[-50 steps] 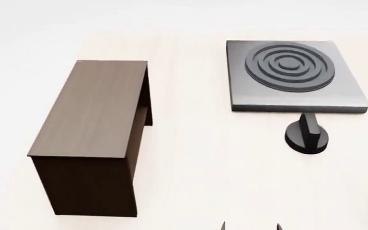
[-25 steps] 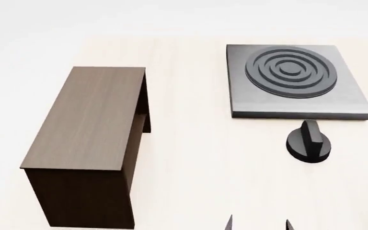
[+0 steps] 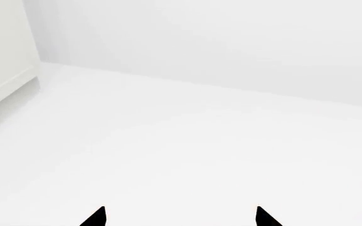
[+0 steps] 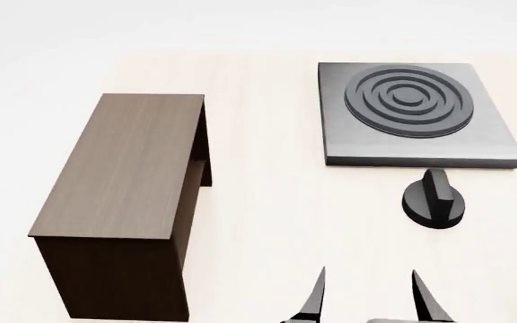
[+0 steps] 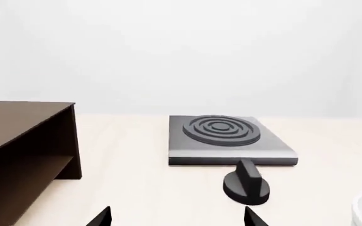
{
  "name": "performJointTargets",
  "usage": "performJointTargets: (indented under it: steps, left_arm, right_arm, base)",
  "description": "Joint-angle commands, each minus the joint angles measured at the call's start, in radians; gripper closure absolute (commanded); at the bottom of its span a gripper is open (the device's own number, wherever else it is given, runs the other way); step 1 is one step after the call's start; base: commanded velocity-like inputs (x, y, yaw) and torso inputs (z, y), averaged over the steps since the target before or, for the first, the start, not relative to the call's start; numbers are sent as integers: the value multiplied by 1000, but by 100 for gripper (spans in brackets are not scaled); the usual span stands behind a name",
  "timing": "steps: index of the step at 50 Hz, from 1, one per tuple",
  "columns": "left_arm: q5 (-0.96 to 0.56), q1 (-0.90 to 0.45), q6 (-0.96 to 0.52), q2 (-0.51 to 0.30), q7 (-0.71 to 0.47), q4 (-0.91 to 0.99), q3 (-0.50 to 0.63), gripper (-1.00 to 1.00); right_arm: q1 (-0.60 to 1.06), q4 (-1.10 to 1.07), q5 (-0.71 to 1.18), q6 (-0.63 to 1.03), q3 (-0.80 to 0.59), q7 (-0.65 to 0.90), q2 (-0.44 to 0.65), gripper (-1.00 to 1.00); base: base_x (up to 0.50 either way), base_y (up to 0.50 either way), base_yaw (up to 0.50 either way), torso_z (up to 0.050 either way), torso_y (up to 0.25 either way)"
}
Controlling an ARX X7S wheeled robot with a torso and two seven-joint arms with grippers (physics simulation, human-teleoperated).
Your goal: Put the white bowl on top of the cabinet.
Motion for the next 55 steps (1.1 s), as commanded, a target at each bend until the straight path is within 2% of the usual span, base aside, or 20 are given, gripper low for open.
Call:
performJointTargets:
  steps: [1, 6, 14, 23, 34, 40, 42, 55]
  left_arm:
    - [-7, 1, 6, -2, 1, -5, 2, -100]
    - [-7, 2, 6, -3, -1, -4, 5, -100]
    - [-10, 4, 8, -5, -3, -4, 7, -100]
    - [-11, 3, 10, -8, -4, -7, 9, -100]
    - [-13, 6, 15, -9, -5, -7, 11, -100]
    - [-15, 6, 16, -10, -4, -7, 13, -100]
    - [-16, 6, 17, -11, -4, -8, 14, -100]
    - [-17, 7, 19, -13, -6, -10, 18, -100]
  right_arm:
    - [39, -211, 60, 224, 34, 52, 28, -100]
    - [72, -303, 124, 347, 107, 89, 19, -100]
    - [113, -384, 210, 451, 183, 121, -4, -100]
    - [108, -384, 236, 441, 207, 126, -7, -100]
    - [86, -367, 226, 394, 170, 134, 13, -100]
    - [77, -368, 218, 356, 136, 136, 31, -100]
    - [73, -368, 148, 328, 67, 137, 74, -100]
    - [71, -356, 205, 327, 101, 151, 63, -100]
  base:
    - [0, 0, 0, 0, 0]
    - [0, 0, 0, 0, 0]
    - [0, 0, 0, 0, 0]
    - [65, -253, 0, 0, 0]
    - [273, -300, 0, 0, 0]
    - [58, -6, 0, 0, 0]
    - [12, 0, 0, 0, 0]
    - [418, 130, 0, 0, 0]
